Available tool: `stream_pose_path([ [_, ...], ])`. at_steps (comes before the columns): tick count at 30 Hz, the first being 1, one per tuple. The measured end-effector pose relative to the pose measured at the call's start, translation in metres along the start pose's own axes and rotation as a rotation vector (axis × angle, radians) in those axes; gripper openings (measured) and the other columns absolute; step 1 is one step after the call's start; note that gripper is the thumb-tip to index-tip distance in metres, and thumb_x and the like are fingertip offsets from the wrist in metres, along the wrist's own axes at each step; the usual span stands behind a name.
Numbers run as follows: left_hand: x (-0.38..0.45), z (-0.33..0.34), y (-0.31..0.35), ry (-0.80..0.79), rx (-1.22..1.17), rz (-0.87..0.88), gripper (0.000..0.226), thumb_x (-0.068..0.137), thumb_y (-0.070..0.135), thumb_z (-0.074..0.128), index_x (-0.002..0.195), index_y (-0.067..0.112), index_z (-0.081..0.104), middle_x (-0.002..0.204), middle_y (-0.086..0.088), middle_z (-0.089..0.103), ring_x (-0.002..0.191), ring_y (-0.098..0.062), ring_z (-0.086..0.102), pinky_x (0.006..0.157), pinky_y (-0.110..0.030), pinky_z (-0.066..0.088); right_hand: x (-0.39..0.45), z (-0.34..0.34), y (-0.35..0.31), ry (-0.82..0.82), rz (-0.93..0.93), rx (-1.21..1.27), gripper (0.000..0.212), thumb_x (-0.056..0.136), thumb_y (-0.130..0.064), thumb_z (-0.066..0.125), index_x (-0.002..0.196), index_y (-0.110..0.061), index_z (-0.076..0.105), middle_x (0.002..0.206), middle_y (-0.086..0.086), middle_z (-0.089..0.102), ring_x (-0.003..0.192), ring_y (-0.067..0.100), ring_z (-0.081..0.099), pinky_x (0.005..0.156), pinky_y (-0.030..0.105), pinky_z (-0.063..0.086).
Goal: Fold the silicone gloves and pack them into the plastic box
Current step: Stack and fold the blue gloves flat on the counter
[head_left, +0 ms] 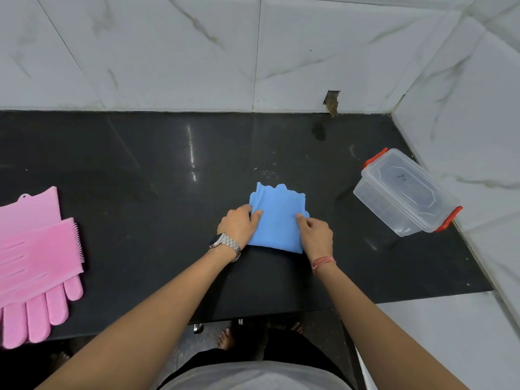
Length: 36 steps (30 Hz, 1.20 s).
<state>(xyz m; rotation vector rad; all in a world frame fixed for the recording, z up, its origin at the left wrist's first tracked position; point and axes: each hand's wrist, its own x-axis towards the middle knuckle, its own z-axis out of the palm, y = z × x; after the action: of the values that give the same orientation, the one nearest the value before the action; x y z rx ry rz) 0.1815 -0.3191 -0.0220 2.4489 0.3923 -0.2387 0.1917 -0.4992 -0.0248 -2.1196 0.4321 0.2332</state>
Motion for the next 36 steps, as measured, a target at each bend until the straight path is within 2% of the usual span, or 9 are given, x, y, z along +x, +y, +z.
stream_pose_path([
  [3,-0.001,0.002,0.001,0.03,-0.02,0.015,0.034,0.095,0.044,0.044,0.088,0.012,0.05,0.079,-0.009,0.061,0.071,-0.03,0.06,0.058,-0.033,0.044,0.001,0.0,0.003,0.062,-0.055,-0.014,0.043,0.094,-0.043,0.053,0.066,-0.01,0.052,0.066,0.0,0.053,0.058,0.015,0.045,0.054,0.028,0.034],
  [5,-0.002,0.003,0.002,0.051,-0.049,0.011,0.032,0.094,0.043,0.046,0.091,0.012,0.048,0.079,-0.01,0.061,0.07,-0.03,0.06,0.058,-0.034,0.045,0.003,0.0,0.001,0.099,-0.086,0.004,0.034,0.093,-0.043,0.056,0.078,-0.013,0.061,0.076,-0.004,0.062,0.068,0.011,0.056,0.057,0.024,0.038],
  [8,-0.003,0.005,0.005,0.102,-0.104,0.014,0.026,0.093,0.039,0.051,0.096,0.015,0.043,0.077,-0.004,0.057,0.07,-0.03,0.061,0.057,-0.033,0.043,0.007,0.001,-0.005,0.14,-0.121,0.004,0.018,0.091,-0.039,0.061,0.093,-0.022,0.057,0.083,-0.006,0.063,0.079,0.015,0.062,0.065,0.024,0.046],
  [10,-0.005,0.006,0.01,0.178,-0.132,0.055,0.026,0.091,0.032,0.056,0.107,0.017,0.042,0.092,-0.002,0.058,0.079,-0.03,0.061,0.061,-0.035,0.045,0.009,0.003,-0.009,0.151,-0.18,-0.041,0.018,0.09,-0.031,0.063,0.104,-0.026,0.051,0.091,-0.005,0.064,0.084,0.016,0.062,0.075,0.032,0.051],
  [13,-0.003,0.012,0.016,0.331,0.103,0.24,0.048,0.085,0.014,0.062,0.13,0.016,0.047,0.131,-0.005,0.05,0.109,-0.03,0.052,0.081,-0.04,0.05,0.01,0.014,-0.014,0.241,-0.407,-0.302,0.038,0.088,-0.007,0.059,0.123,-0.022,0.054,0.132,0.0,0.055,0.113,0.022,0.053,0.088,0.037,0.05],
  [16,0.005,0.02,0.03,0.328,0.227,0.457,0.045,0.088,0.011,0.059,0.132,0.015,0.052,0.143,-0.007,0.047,0.132,-0.028,0.042,0.101,-0.041,0.042,0.013,0.03,-0.021,0.147,-0.516,-0.59,0.053,0.093,-0.003,0.043,0.142,-0.023,0.045,0.161,0.004,0.025,0.147,0.025,0.023,0.109,0.041,0.033],
  [18,0.013,0.028,0.034,0.232,0.265,0.471,0.043,0.096,0.018,0.047,0.139,0.017,0.045,0.151,-0.002,0.039,0.142,-0.023,0.029,0.114,-0.039,0.028,0.019,0.038,-0.019,0.037,-0.506,-0.688,0.05,0.103,-0.019,0.035,0.152,-0.026,0.029,0.164,0.001,0.012,0.152,0.023,0.005,0.119,0.043,0.018],
  [22,0.022,0.046,0.02,0.155,0.355,0.411,0.051,0.102,0.026,0.026,0.152,0.018,0.018,0.16,0.002,0.017,0.149,-0.017,0.006,0.121,-0.037,0.003,0.029,0.041,-0.01,-0.004,-0.514,-0.734,0.05,0.105,-0.033,0.026,0.155,-0.027,0.019,0.165,0.001,0.008,0.152,0.023,0.001,0.121,0.046,0.007],
  [36,0.033,0.052,0.017,0.183,0.407,0.392,0.053,0.101,0.034,0.02,0.152,0.019,0.019,0.16,0.002,0.016,0.148,-0.017,0.007,0.119,-0.04,-0.002,0.044,0.044,-0.001,-0.008,-0.523,-0.726,0.054,0.104,-0.036,0.025,0.156,-0.026,0.016,0.165,0.002,0.01,0.151,0.022,0.011,0.121,0.044,0.012],
])
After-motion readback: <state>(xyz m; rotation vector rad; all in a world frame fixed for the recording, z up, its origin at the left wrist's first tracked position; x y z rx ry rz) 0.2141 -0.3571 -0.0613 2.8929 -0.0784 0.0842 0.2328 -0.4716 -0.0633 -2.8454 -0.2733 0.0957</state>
